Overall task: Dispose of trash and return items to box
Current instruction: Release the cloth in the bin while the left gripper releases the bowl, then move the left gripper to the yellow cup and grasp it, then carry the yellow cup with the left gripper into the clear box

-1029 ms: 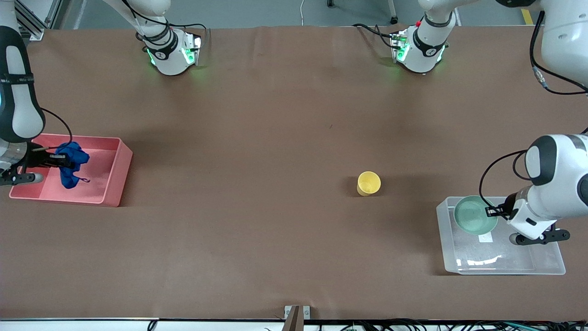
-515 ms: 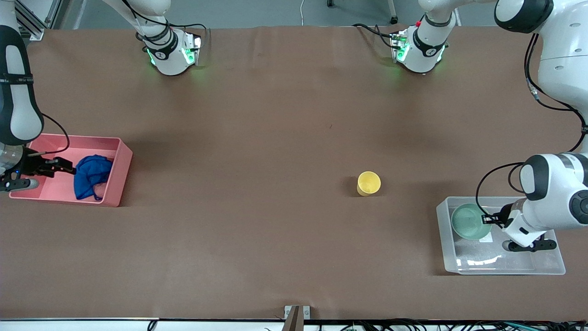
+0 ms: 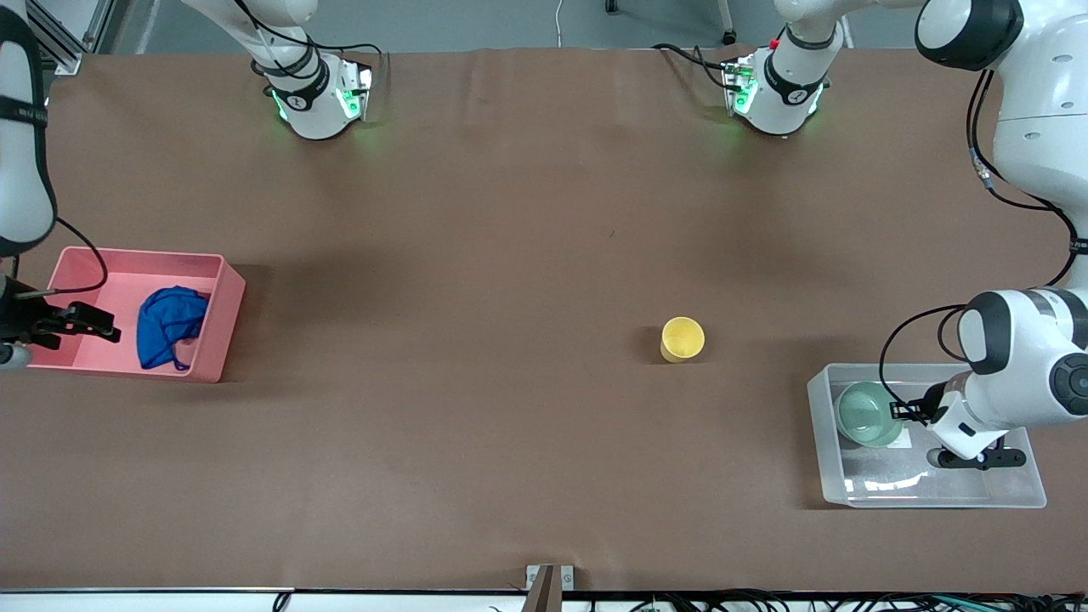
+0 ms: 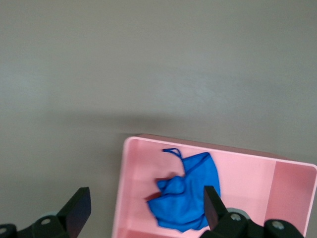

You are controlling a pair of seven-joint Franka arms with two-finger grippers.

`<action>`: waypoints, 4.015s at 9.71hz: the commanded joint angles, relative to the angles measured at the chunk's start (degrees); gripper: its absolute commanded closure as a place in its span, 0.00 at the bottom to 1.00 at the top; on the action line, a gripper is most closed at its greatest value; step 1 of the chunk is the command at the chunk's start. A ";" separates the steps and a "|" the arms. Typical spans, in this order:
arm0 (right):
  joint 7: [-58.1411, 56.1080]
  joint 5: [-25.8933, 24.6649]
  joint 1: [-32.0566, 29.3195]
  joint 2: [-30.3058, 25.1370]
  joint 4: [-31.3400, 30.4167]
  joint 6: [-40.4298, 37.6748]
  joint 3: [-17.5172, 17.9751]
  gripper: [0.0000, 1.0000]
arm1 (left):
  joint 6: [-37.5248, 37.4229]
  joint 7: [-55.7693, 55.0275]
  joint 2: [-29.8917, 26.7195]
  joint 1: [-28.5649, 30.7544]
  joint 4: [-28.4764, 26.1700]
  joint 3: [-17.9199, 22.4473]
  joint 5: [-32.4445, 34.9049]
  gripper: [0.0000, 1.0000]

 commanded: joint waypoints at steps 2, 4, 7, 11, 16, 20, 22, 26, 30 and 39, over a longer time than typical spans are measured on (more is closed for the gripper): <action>12.98 -3.31 6.86 -6.93 1.58 -8.65 0.08 0.00 | -8.21 -4.43 -5.94 -0.45 -0.68 -2.99 -0.58 0.00; 16.68 -3.31 10.72 -12.20 0.79 -13.66 0.08 0.00 | -17.61 -17.13 -10.08 -0.45 -1.90 -9.56 -0.58 0.00; 21.27 -3.40 14.86 -17.13 0.53 -19.21 0.34 0.00 | -17.15 -38.58 -10.80 -0.10 -7.60 -20.21 -0.58 0.00; 21.18 -3.31 15.14 -17.15 6.58 -23.26 0.25 0.00 | -3.11 -49.81 -11.15 -0.10 -20.51 -24.19 -0.23 0.00; 20.83 -3.40 13.03 -14.69 7.48 -22.57 -0.19 0.00 | 11.60 -52.63 -14.23 -0.89 -34.15 -25.16 0.47 0.04; 20.66 -3.31 12.68 -14.69 6.94 -22.57 -0.19 0.00 | 16.00 -52.72 -12.12 -1.07 -36.36 -25.07 3.02 0.44; 20.66 -3.31 12.85 -14.69 6.68 -22.74 -0.19 0.00 | 16.00 -52.71 -12.21 -0.98 -36.10 -25.16 3.02 0.82; 20.57 -3.22 12.94 -14.86 5.98 -22.65 -0.19 0.00 | 12.59 -55.69 -18.33 -0.54 -34.70 -25.59 2.93 1.00; 20.57 -3.22 13.29 -14.77 5.98 -22.57 -0.19 0.00 | -8.57 -47.23 -21.18 0.24 -17.60 -24.99 2.84 1.00; 20.66 -3.22 13.82 -14.69 5.28 -21.07 -0.01 0.00 | -8.96 -9.95 -12.32 15.02 -9.31 -22.27 6.86 1.00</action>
